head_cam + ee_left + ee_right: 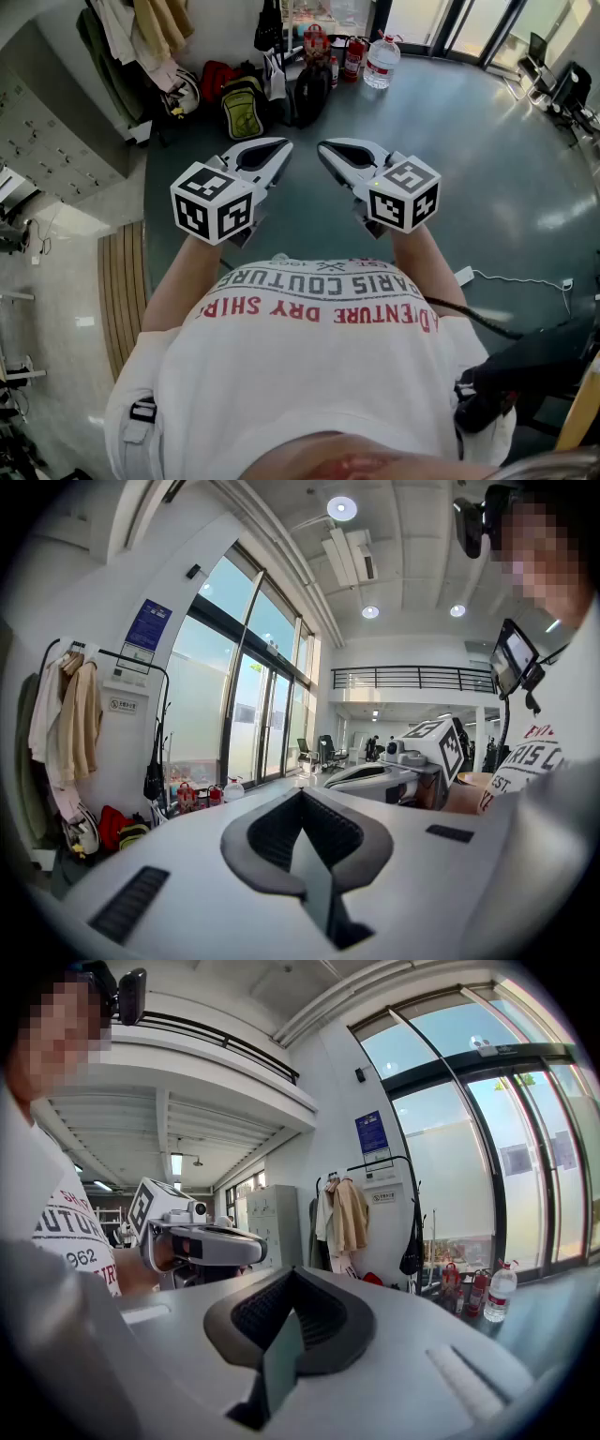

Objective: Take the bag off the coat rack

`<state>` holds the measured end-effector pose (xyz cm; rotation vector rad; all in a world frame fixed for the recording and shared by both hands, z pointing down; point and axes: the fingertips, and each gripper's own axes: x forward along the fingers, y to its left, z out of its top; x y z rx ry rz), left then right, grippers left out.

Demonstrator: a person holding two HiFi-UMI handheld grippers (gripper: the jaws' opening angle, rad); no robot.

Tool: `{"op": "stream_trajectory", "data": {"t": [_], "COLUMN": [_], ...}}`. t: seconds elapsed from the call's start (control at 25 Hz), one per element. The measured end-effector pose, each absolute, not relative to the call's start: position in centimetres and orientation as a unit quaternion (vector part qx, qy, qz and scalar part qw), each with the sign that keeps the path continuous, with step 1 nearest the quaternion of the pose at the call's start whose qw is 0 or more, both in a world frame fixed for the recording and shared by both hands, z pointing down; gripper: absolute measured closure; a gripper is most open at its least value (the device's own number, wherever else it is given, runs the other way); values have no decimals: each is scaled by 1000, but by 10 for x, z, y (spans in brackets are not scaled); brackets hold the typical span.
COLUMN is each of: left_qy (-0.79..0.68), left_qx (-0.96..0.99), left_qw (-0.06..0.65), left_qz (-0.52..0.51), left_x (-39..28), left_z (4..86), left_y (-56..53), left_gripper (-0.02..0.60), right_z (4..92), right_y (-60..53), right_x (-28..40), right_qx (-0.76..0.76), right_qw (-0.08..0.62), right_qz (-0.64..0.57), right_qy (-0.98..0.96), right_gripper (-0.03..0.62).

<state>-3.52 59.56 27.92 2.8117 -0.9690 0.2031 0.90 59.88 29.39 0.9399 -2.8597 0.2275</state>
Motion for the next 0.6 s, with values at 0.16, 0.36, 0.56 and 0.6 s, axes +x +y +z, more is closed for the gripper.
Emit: {"op": "stream_trajectory", "data": {"t": [0.16,0.36,0.56,0.6], "left_qy": [-323,-321,-316,-315], "left_qx": [940,941,942,943], "left_qw": [84,83,85,86], "left_qz": [67,67,69,68], "left_x": [-36,-33,-29,-29], "left_z": [280,279,281,281], "left_y": [597,600,602,601], "left_gripper": [578,579,578,578], "right_z": [293,294,293,293], "right_y": [600,602,605,604], "right_x": [8,11,14,15], "right_qx": [311,313,313,316], "right_qw": [60,61,50,50], "right_qz": [76,79,86,87], "right_qy": [-946,-944,-944,-943], "right_gripper": [594,592,592,592]}}
